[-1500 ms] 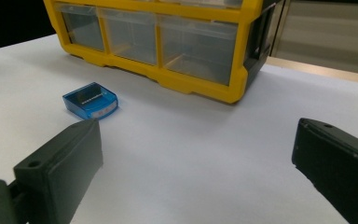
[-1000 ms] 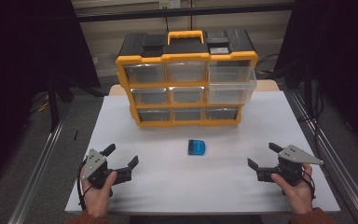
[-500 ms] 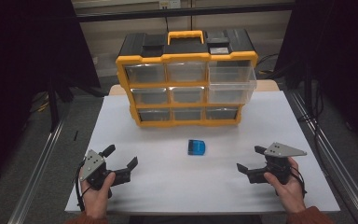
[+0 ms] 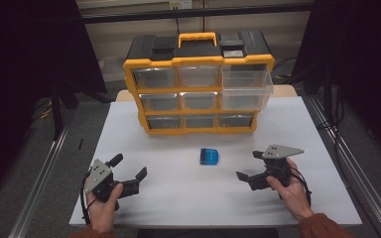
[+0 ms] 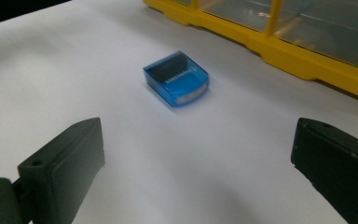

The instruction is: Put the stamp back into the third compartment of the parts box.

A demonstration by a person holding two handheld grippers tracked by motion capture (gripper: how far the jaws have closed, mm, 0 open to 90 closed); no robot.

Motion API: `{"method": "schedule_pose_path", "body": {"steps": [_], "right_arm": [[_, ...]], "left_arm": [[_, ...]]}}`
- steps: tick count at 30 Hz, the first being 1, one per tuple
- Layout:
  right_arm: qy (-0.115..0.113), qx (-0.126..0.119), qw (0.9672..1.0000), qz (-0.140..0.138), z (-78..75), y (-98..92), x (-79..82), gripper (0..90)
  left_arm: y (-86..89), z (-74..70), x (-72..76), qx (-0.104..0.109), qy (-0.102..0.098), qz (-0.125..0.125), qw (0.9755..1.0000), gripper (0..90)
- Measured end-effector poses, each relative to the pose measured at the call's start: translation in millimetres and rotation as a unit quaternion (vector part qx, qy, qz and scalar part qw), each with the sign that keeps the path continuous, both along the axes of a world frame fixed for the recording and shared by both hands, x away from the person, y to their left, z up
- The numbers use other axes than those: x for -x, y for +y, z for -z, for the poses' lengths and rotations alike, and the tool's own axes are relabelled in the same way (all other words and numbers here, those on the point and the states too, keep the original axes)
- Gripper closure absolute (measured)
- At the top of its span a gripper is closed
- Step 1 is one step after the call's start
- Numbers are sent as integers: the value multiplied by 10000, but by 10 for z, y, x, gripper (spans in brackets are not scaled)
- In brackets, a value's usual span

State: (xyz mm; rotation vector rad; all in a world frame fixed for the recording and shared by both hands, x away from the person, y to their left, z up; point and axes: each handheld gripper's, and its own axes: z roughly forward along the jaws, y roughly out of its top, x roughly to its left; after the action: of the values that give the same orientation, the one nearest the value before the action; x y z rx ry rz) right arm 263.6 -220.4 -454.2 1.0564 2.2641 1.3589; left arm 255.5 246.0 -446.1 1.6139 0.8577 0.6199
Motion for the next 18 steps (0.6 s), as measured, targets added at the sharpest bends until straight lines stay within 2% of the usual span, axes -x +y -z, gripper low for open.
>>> {"method": "schedule_pose_path", "body": {"steps": [1, 3, 6, 9, 10, 11, 13, 15, 16, 18], "right_arm": [[22, -22, 9999, -114, -5, 32, -34, 52], [-38, -38, 9999, -99, 0, 66, -61, 53], [113, 139, 9994, -300, 5, 197, -182, 32], [151, 129, 9992, -351, 4, 252, -233, 30], [330, 215, 9980, -485, -13, 300, -285, 36], [372, 218, 9973, -594, -26, 316, -316, 35], [342, 175, 9973, -620, -47, 353, -358, 32], [355, 338, 9966, -658, -69, 400, -405, 32], [343, 354, 9964, -686, -79, 421, -428, 31], [298, 330, 9969, -651, -92, 462, -469, 29]], "left_arm": [[2, -2, 1, 3, 18, 23, 10000, 33], [0, -8, 4, 1, 7, -12, 10000, 34], [-1, -9, 2, -28, 17, 3, 10000, 34], [-7, -7, 0, -11, 15, -20, 10000, 34], [-4, -7, 1, -5, 14, -17, 10000, 34], [-4, -7, 1, -5, 14, -17, 10000, 34], [1, -7, 2, -16, 16, -28, 10000, 34], [10, -11, 0, -49, -13, -37, 10000, 34], [1, -12, 0, 11, 4, 11, 10000, 34], [-5, -14, 1, -6, -10, -26, 10000, 34]]}}
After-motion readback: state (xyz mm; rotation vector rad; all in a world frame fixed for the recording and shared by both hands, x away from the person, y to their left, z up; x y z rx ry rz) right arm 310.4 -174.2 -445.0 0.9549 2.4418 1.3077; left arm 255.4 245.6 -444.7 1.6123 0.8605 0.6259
